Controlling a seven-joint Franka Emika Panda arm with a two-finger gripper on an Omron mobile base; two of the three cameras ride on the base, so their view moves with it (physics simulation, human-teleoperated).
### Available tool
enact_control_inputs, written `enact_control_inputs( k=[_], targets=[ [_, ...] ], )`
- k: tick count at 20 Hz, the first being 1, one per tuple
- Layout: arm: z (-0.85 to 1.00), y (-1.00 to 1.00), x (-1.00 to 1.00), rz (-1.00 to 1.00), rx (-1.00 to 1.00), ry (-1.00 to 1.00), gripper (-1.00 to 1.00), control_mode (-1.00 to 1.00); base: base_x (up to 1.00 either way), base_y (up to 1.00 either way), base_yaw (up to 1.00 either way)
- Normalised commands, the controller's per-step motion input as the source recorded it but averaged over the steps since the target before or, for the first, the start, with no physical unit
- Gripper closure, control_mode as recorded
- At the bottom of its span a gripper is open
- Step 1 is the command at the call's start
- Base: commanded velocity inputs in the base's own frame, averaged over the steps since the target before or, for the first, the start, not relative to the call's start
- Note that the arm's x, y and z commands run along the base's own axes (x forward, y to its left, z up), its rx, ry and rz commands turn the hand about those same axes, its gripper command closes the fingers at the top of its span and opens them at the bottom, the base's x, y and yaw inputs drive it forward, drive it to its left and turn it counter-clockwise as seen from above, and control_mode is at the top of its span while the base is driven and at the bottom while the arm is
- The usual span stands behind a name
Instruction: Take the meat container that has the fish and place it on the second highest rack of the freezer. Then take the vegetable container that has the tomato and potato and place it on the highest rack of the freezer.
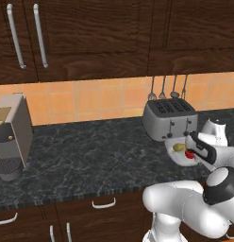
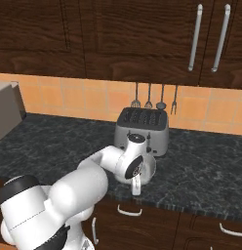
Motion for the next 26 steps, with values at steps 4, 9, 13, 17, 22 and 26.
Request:
enact_control_inputs(
  k=[4,9,13,17,22,26],
  targets=[
    [0.53,0.21,-0.11,-0.13,0.00,0.00,1.00,-1.00,0.00,0.00,0.00],
    [0.56,0.45,-0.08,-0.10,0.00,-0.02,1.00,-1.00,0.00,0.00,0.00],
    [0.62,0.74,-0.16,-0.01,0.00,0.00,1.00,-1.00,0.00,0.00,0.00],
    [0.56,0.84,-0.36,0.00,0.00,0.01,1.00,-1.00,0.00,0.00,0.00],
    [0.67,0.65,-0.47,0.00,0.00,0.00,1.00,-1.00,0.00,0.00,0.00],
    [0.70,0.53,-0.48,0.00,0.00,-0.01,1.00,-1.00,0.00,0.00,0.00]
  ],
)
